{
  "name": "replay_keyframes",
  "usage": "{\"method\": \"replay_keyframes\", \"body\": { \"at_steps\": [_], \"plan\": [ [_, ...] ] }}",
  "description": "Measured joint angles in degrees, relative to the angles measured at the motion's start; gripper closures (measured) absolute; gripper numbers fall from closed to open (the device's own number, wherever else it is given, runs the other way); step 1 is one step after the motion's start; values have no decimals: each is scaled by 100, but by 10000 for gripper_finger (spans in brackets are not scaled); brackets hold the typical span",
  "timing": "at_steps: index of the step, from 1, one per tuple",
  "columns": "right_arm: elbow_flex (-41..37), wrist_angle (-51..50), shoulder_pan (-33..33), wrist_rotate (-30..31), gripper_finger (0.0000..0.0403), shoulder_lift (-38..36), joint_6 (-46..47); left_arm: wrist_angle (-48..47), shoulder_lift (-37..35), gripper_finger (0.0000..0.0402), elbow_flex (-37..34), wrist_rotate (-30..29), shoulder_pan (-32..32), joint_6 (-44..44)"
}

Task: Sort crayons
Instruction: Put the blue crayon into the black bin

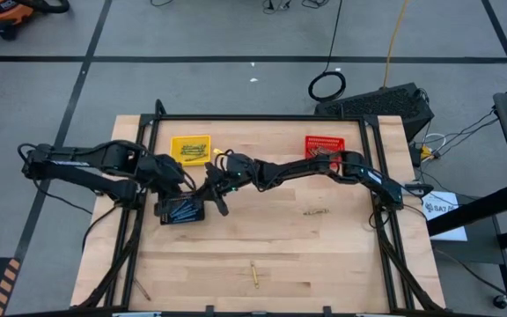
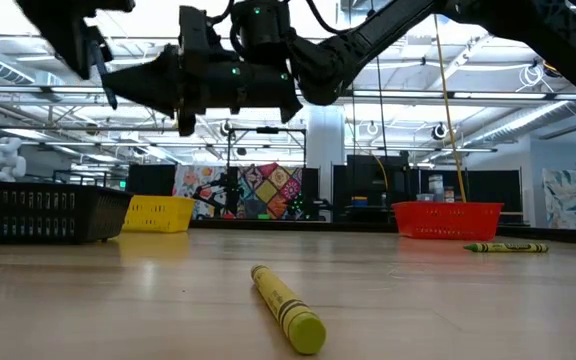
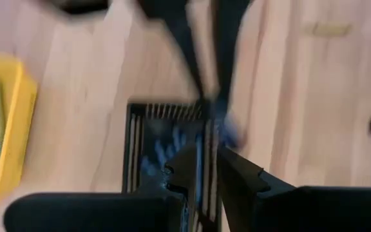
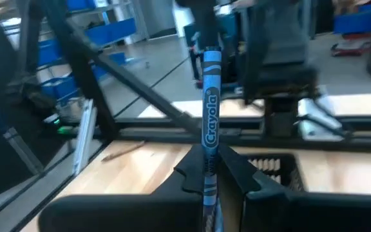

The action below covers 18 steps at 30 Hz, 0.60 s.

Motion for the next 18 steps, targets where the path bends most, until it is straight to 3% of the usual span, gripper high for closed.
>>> {"method": "replay_keyframes", "body": {
  "at_steps": [6,18],
  "plan": [
    [271,-135,-2,134,397,-2,-171,575,-1,338,2,-50,0,-11],
    [291,-162,-26,138,397,-2,-197,566,25,341,2,-48,0,-7]
  ]
}}
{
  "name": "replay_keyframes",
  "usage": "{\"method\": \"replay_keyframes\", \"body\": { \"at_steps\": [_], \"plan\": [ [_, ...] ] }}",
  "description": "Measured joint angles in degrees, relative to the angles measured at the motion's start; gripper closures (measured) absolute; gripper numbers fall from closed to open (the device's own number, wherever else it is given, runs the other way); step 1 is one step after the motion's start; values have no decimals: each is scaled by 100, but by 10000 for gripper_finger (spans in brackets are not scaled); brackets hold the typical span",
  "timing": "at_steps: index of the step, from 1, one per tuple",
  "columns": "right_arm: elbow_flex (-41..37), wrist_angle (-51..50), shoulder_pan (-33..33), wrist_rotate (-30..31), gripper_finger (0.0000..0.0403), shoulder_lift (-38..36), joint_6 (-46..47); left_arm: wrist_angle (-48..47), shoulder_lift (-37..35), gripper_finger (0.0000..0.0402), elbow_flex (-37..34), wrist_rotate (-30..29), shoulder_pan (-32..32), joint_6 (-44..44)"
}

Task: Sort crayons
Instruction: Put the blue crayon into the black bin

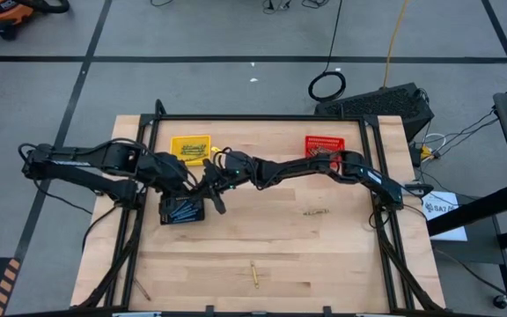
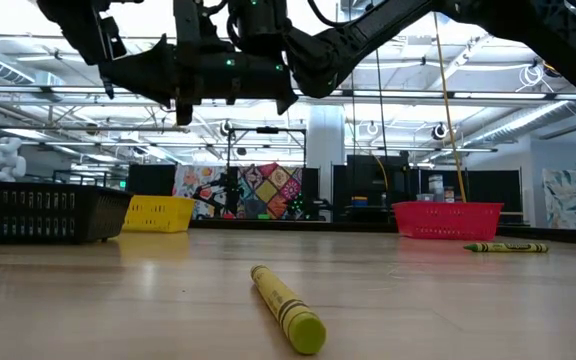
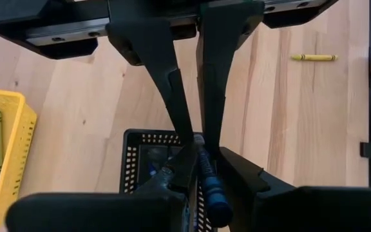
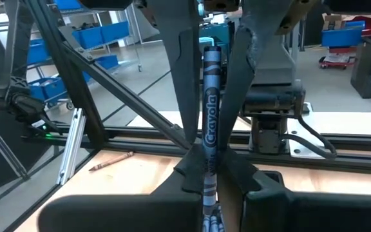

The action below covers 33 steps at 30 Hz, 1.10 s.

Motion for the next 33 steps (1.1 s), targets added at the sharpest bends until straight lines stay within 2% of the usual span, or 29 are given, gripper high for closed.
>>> {"method": "replay_keyframes", "body": {
  "at_steps": [7,16,23,27,33],
  "plan": [
    [0,-16,2,-14,397,0,2,-41,17,390,0,31,0,-4],
    [4,-66,7,-21,392,2,42,-52,22,386,0,139,0,-5],
    [7,-173,0,7,340,2,39,-201,24,386,0,308,-2,-17],
    [7,-566,-21,11,308,2,261,-625,24,386,0,319,-7,-141],
    [7,-1169,-127,-462,286,-72,505,-1021,24,386,-2,310,-43,-655]
  ]
}}
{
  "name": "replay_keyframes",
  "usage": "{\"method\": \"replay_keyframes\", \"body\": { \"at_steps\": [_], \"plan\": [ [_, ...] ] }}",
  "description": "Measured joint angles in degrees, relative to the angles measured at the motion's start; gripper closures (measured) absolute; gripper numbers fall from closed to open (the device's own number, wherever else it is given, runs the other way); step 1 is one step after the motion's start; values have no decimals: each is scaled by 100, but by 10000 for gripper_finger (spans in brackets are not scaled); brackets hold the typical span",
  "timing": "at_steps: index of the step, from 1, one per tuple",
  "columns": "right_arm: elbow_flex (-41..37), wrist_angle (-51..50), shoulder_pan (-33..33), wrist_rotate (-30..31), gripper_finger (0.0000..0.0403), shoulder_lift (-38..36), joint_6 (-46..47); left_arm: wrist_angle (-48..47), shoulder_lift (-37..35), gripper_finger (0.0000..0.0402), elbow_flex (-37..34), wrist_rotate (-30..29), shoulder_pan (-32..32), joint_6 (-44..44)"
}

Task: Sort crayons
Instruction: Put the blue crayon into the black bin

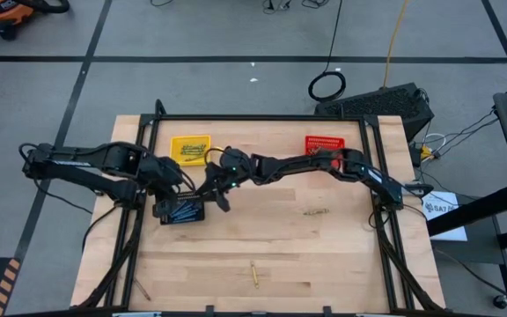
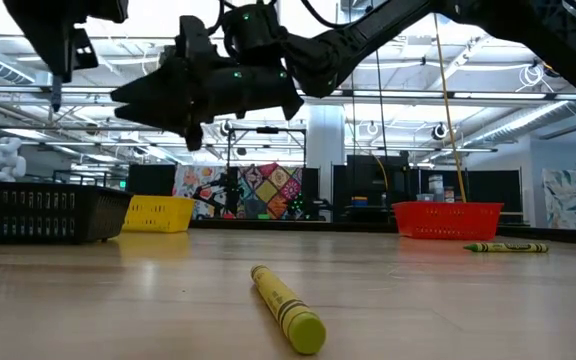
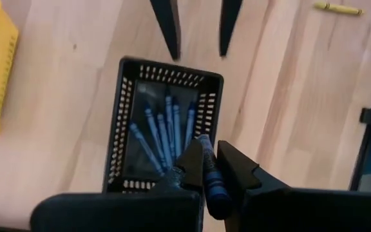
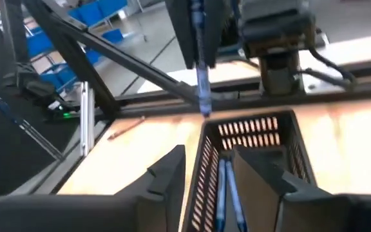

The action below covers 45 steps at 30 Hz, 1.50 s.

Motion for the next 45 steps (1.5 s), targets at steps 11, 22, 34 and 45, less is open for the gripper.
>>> {"method": "replay_keyframes", "body": {
  "at_steps": [11,22,34,45],
  "plan": [
    [0,-2075,-135,19,284,-898,-954,739,31,386,-866,-31,-172,-529],
    [0,-4474,-228,44,284,-1788,-1579,1072,28,386,-1482,-137,-206,-704],
    [0,-4801,-223,48,284,-2119,-1583,1374,31,361,-2059,-147,-206,-1008],
    [0,-4796,-221,50,284,-2119,-1585,1496,31,318,-2059,-126,-206,-1006]
  ]
}}
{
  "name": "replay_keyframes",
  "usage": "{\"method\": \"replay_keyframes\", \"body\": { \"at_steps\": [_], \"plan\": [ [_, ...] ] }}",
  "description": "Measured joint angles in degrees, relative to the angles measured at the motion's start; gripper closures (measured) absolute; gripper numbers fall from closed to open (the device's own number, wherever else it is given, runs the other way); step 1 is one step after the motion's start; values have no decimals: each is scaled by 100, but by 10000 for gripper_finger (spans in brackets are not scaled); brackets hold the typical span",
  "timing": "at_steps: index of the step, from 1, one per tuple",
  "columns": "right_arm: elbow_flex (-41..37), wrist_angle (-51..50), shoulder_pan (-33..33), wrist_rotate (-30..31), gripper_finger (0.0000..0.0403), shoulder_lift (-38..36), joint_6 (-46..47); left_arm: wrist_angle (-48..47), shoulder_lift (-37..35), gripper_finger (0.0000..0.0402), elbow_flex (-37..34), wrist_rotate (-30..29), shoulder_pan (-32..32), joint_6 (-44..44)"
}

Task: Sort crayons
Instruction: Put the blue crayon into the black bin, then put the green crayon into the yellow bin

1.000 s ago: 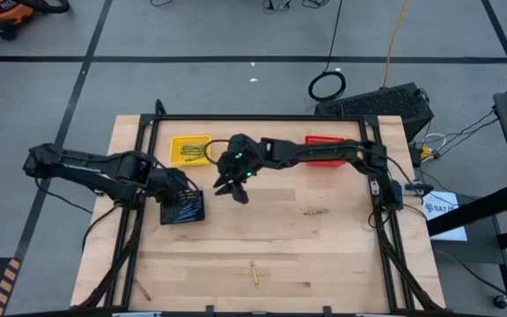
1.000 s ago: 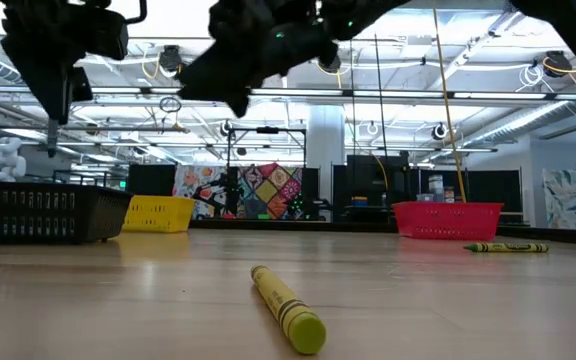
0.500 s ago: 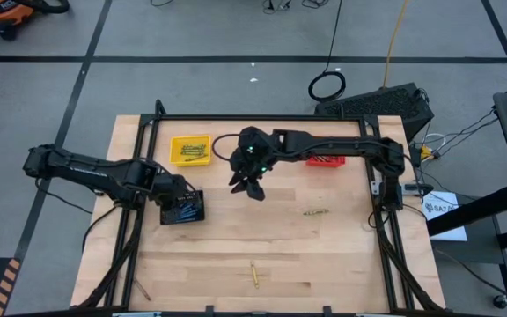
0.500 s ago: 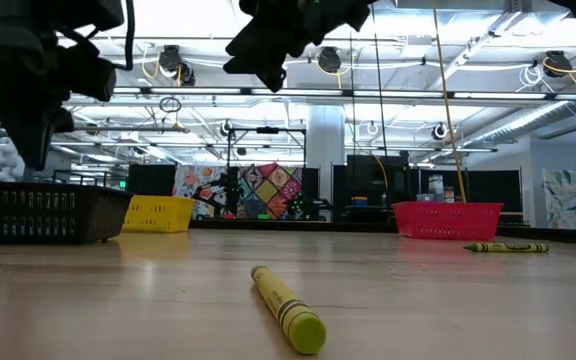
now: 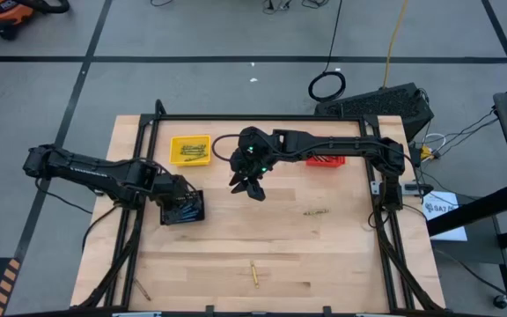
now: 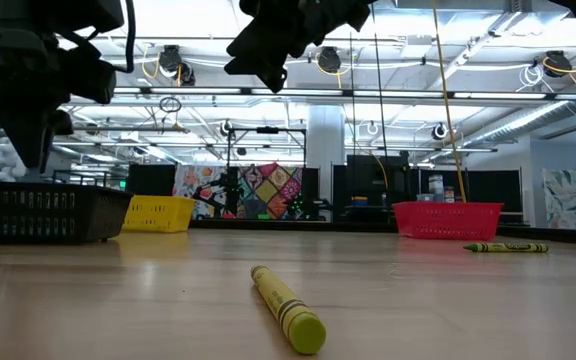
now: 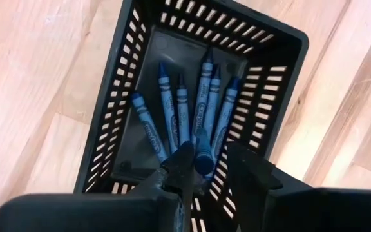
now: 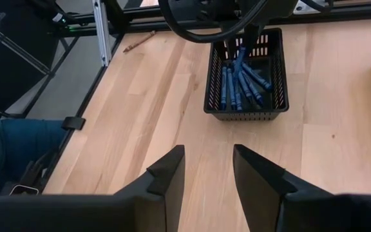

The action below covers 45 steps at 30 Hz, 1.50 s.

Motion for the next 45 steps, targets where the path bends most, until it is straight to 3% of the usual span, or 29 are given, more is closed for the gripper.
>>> {"method": "replay_keyframes", "body": {
  "at_steps": [12,19,26,32,38,45],
  "plan": [
    [0,-191,0,1,284,0,-225,1149,0,317,0,31,0,-149],
    [0,-367,0,1,284,0,-279,684,0,317,0,138,0,-200],
    [-2,-428,0,-23,284,0,-574,504,0,317,0,728,-187,-746],
    [-2,-410,0,-34,284,0,-1027,1053,0,317,1,730,-642,-1296],
    [-2,-474,16,-43,284,-13,-607,1392,0,317,4,683,-992,-1497],
    [-4,-1706,176,-24,284,-358,-153,1415,0,317,4,229,-1167,-1269]
  ]
}}
